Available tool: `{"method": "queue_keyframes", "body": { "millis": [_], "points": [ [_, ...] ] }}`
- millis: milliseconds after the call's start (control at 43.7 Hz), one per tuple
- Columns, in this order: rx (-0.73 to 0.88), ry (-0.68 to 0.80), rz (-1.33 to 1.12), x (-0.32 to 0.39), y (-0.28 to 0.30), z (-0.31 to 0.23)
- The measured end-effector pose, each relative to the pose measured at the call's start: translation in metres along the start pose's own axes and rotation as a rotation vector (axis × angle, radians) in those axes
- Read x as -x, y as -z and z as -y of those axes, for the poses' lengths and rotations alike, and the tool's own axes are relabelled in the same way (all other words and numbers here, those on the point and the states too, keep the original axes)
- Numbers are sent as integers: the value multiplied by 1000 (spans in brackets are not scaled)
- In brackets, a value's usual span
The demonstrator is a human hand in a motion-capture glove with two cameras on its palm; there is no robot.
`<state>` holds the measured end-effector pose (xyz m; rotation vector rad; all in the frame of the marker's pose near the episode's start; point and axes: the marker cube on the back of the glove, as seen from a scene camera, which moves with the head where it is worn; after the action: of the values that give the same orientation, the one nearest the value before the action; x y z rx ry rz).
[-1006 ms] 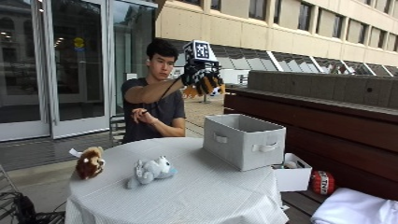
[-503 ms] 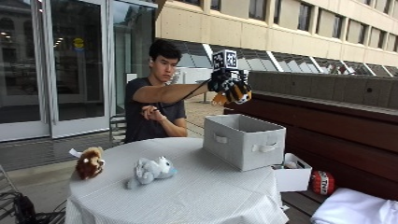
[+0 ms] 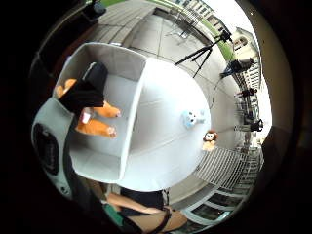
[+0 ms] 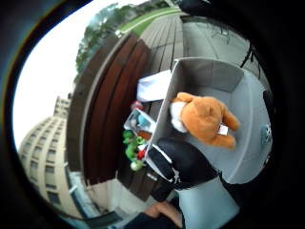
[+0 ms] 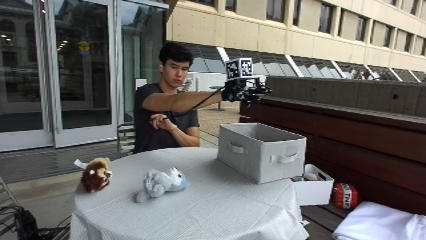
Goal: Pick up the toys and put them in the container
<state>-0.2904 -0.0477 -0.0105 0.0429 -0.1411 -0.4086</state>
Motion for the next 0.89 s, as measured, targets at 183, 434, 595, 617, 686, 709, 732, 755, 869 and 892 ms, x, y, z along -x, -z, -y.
{"method": "queue_keyframes", "body": {
  "millis": [183,434,595,617,686,709,732,755,869,892],
  "points": [
    [-14,-13,-74,-39,15,-12],
    [-22,-122,-140,-134,27,-28],
    [-11,-205,-155,-225,19,-29],
    [-12,-224,-160,-237,17,-30],
    [-7,-278,-169,-272,8,-31],
    [-3,-293,-167,-283,4,-31],
    [4,-306,-162,-293,0,-32],
    [14,-314,-156,-301,-3,-33],
    [63,-319,-138,-337,-27,-35],
    [71,-322,-138,-344,-34,-34]
  ]
}}
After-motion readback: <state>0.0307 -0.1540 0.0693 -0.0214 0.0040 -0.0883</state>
